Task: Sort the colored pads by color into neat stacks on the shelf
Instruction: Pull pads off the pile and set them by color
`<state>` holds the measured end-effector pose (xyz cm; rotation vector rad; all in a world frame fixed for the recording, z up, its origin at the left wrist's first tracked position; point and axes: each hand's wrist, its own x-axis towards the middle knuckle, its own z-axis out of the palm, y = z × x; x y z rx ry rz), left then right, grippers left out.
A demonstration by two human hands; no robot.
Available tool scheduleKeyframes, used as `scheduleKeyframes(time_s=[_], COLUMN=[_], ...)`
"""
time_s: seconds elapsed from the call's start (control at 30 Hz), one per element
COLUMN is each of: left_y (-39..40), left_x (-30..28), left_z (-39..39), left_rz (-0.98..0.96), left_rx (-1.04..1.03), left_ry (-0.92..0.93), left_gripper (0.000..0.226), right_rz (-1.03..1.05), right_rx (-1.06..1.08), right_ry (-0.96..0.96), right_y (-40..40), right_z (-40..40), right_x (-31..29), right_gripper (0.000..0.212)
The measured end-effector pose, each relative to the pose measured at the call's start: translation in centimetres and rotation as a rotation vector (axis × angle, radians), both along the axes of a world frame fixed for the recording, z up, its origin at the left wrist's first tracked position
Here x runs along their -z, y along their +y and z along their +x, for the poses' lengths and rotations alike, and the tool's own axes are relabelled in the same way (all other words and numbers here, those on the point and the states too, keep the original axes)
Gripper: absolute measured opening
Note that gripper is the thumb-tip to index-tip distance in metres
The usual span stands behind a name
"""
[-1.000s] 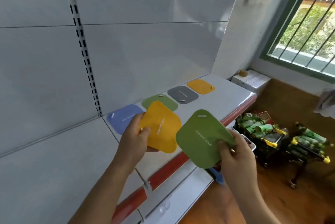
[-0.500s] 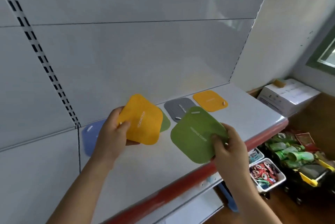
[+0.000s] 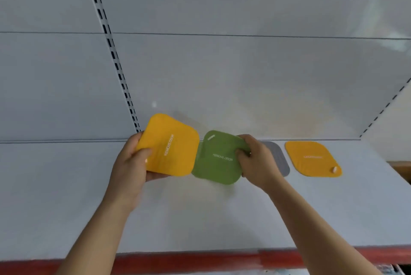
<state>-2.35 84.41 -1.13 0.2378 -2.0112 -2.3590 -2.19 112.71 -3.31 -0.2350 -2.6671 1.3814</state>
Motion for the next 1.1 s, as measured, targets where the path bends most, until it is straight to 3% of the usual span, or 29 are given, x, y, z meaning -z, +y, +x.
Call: scheduleKeyframes(time_s=[0.2,0.33,0.47,0.57,0.77,1.1], left_y=[0.3,0.7,1.2,1.8,5.8,22.2], left_x=[-0.2,0.5,0.7,0.7,1.3,0.8], left_z=[-0.7,-1.4,-2.0,-2.2,-2.5,-1.2], left_rz=[0.056,0.063,0.030,0.030,0.063,0.046], left_rx=[-0.008,0.020,0.058,0.080,0.142,0.386], left_ry=[-0.020,-0.042,-0.053,-0.060,-0.069,-0.112], left_gripper=[0.045,0.046,0.045,0.043,0.043,0.042], right_rz=[0.298,0.554,0.695,0.711,0.618,0.676], right_rx=[-0.123,-0.176,-0.177,-0.144,-0.007,0.156], right_ry=[-0.038,0.040,0.082,0.116,0.314,0.241], right_y=[-0.9,-1.8,-1.9,-1.3,2.1,16.9], right_z=[-3.5,-4.4,-4.8,-4.4,-1.2,5.3], right_x=[0.6,2.1,3.6,3.4,2.3,3.1], right_gripper=[0.037,0.035,0.053,0.068,0.055,0.055])
